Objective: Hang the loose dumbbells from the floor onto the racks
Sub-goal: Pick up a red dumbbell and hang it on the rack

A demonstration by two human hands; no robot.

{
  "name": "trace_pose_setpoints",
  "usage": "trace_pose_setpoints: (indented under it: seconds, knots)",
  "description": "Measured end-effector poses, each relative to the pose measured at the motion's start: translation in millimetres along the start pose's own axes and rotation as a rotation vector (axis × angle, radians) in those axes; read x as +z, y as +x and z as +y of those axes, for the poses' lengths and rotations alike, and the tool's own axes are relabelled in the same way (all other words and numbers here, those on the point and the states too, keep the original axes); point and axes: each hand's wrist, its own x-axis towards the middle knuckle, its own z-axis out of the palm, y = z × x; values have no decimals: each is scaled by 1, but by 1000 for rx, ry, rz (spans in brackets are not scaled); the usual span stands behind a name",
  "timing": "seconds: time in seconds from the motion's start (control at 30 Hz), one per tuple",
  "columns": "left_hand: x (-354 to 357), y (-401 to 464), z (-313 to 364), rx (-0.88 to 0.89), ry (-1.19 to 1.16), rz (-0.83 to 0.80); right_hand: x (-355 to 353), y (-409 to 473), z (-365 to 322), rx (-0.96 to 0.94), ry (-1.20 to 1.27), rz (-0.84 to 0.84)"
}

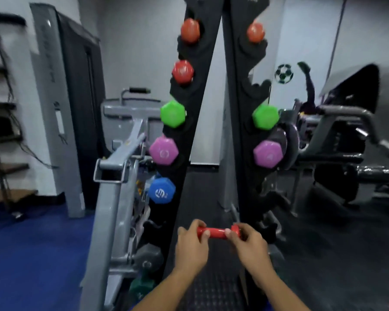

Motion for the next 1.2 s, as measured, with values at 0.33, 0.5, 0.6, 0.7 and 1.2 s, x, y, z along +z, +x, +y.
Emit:
trace_pose_setpoints:
  seconds: [0.33, 0.5, 0.6, 0.7, 1.2]
  knots:
    - [-83, 47, 127, 342, -134, 198, -73, 14, -149, -249, 368, 9]
    - [-98, 78, 173, 418, -201, 195, -114, 14, -187, -176, 750, -209]
    - [-105, 90, 208, 484, -231, 203, -138, 11, -207, -208, 832, -271]
    - [-113, 95, 243, 521, -309, 197, -156, 10, -228, -274, 827, -260]
    - [-135, 128, 319, 445, -294, 163, -198, 63, -306, -607, 478, 203]
